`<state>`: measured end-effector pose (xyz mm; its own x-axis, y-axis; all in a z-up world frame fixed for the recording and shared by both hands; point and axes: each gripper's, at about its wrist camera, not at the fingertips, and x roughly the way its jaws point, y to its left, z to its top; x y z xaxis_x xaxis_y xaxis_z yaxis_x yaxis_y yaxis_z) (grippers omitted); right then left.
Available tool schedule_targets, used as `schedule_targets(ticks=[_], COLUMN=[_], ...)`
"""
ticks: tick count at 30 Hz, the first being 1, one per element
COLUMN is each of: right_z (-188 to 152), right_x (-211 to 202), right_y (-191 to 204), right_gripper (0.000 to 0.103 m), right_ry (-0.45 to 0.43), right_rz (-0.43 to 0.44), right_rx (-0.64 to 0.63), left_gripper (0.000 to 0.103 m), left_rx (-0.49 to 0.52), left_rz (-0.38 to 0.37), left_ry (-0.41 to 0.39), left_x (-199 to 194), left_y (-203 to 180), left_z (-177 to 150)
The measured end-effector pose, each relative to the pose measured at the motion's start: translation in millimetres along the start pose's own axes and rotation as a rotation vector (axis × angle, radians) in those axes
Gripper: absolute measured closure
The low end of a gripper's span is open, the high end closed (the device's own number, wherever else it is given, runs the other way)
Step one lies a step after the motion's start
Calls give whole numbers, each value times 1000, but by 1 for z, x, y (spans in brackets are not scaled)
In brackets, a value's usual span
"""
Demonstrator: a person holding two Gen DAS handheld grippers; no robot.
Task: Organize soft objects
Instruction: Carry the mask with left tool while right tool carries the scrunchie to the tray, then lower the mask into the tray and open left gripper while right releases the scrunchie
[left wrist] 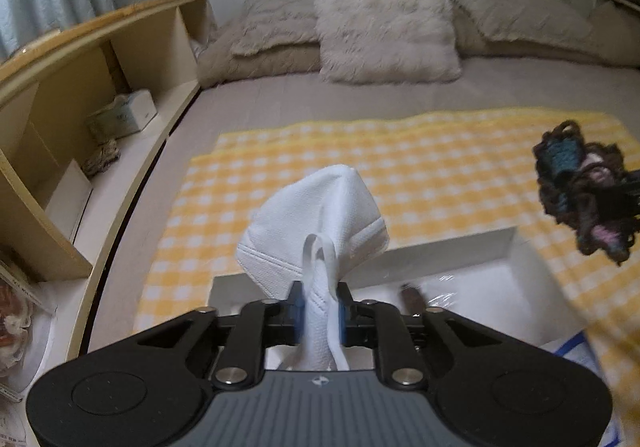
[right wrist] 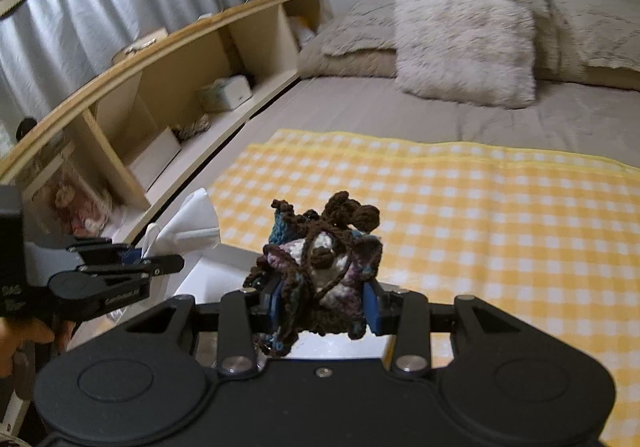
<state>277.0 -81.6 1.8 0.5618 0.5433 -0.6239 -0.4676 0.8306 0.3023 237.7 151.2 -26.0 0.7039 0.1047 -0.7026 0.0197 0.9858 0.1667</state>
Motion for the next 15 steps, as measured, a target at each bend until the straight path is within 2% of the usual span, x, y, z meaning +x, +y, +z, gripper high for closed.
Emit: schedule_targets(ticks=[1, 2, 8, 14, 15], right_z=[-1, -1, -3, -9, -10], right_x=[3, 8, 36, 64, 70], right_y=[1, 3, 9, 13, 14], right_gripper=[63, 63, 63, 62, 59], right_ry=[7, 16, 82, 156, 170], right_rz=[2, 3, 0, 1, 0], right_rx=[-5, -11, -38, -73, -77], left_gripper=[37, 25, 24, 24, 24], left_rx=[6, 4, -4, -51, -69], left_rz=[8, 12, -8, -60, -74], left_ry=[9, 25, 104, 96, 96], left_x=[4, 11, 33, 39, 41], left_y=[3, 6, 16, 22, 24], left_z=[-2, -4, -13, -12, -12])
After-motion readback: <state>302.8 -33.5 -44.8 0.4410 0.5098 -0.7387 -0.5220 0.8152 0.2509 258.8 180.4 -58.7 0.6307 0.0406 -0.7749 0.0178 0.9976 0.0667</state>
